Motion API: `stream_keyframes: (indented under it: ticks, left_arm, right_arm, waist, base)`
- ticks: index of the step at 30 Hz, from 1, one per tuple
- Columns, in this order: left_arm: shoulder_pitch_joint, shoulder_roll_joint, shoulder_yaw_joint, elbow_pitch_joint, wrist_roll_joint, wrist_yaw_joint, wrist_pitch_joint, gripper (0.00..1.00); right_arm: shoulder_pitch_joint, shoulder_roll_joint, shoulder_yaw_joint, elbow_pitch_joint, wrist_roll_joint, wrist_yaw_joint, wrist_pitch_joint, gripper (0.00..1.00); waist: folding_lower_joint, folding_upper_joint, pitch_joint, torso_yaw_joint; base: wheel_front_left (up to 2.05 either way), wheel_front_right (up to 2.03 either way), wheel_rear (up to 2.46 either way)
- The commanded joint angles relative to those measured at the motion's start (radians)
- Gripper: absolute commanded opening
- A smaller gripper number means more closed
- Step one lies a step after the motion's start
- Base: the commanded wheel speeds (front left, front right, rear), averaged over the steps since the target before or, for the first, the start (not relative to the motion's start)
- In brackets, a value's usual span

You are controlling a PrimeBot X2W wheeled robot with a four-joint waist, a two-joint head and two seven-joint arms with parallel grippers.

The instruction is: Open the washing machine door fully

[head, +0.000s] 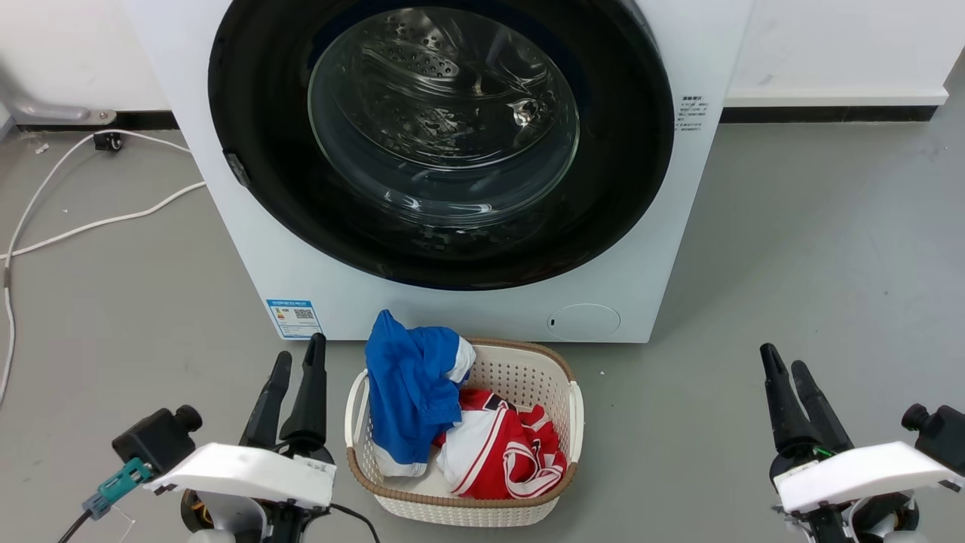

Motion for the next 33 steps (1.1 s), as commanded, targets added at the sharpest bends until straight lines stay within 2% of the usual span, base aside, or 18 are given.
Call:
stream_keyframes:
  ticks: [1,11,33]
  left_arm:
    - [-0.004,0.015,-0.013,-0.015,0.037,-0.002,-0.012,1.00]
    - [-0.014,0.044,-0.062,0.011,0.177,-0.003,-0.042,1.00]
    - [-0.026,0.068,-0.096,0.030,0.439,0.011,-0.100,1.00]
  right_arm:
    - [-0.001,-0.006,0.002,-0.017,-0.037,0.001,-0.001,1.00]
    - [0.009,0.007,-0.008,-0.035,-0.200,0.001,0.001,1.00]
    - [0.042,0.023,-0.027,-0.082,-0.491,0.002,-0.007,1.00]
  waist:
    - [0.0000,0.0000,-0.001,0.001]
    - [0.0000,0.0000,-0.001,0.004]
    - [0.0000,0.0000,-0.003,-0.002]
  base:
    - [0.00,0.00,0.00]
    - [0.00,0.00,0.00]
    - [0.00,0.00,0.00]
